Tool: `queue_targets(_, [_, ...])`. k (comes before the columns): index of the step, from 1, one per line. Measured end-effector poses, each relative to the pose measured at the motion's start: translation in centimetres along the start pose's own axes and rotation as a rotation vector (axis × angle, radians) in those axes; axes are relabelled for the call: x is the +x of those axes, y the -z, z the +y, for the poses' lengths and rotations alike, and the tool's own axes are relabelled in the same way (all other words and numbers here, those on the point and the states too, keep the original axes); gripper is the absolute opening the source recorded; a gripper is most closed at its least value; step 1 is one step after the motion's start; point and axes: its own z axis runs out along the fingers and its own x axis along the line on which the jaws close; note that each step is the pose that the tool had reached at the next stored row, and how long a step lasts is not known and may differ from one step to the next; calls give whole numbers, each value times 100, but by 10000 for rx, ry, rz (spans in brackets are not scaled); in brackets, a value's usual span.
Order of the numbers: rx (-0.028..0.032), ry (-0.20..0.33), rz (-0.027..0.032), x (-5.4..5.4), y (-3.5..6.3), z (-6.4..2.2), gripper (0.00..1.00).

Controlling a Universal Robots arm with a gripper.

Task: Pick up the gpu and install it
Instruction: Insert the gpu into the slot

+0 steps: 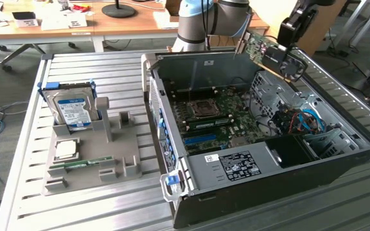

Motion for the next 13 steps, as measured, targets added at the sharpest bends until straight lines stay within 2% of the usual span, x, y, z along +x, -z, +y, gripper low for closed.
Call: queue_targets(13, [-58,2363,103,0,-4,0,27])
